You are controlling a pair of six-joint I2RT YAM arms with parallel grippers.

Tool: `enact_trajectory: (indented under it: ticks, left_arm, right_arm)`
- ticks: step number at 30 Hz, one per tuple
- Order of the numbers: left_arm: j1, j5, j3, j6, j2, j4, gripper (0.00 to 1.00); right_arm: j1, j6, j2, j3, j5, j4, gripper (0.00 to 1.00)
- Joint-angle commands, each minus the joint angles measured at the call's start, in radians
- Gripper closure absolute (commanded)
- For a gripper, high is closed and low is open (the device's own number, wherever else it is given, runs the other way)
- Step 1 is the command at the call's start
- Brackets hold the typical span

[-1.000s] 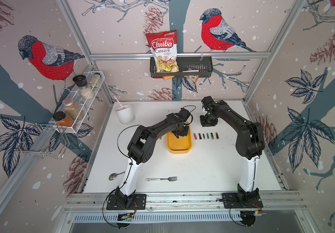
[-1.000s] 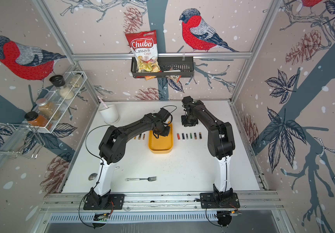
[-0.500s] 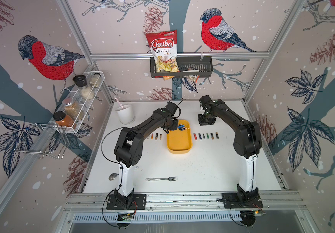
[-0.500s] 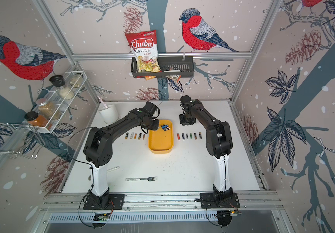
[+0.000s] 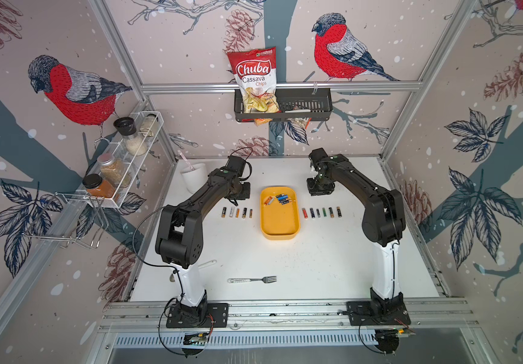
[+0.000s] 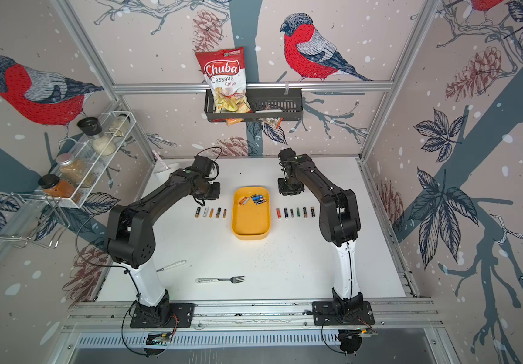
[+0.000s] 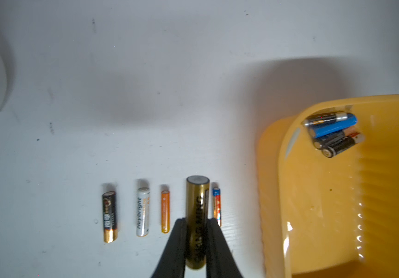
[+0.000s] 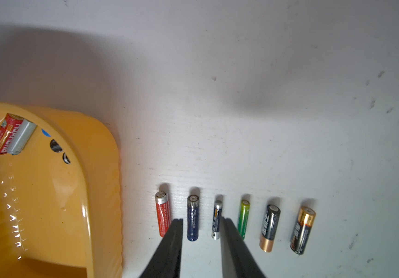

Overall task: Take the batteries out of the storage box
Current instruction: Place the battery at the center of the board.

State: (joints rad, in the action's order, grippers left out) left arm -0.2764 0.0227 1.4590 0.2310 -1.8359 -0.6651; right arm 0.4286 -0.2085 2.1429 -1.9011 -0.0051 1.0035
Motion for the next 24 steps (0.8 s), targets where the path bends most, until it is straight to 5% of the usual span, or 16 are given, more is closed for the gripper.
enact_trajectory:
  ticks: [1, 13, 24]
  left_arm:
    - [0.049, -0.007, -0.049, -0.039, 0.030, 0.030, 0.82]
    - [0.213, -0.001, -0.194, -0.111, 0.064, 0.085, 0.82]
    - [0.256, -0.002, -0.244, -0.166, 0.011, 0.119, 0.82]
  right_arm:
    - [0.002, -0.009, 0.004, -0.012, 0.007, 0.020, 0.67]
    - [0.008, -0.012, 0.013, -0.015, 0.012, 0.028, 0.67]
    - [0.011, -0.014, 0.015, -0.014, 0.015, 0.029, 0.67]
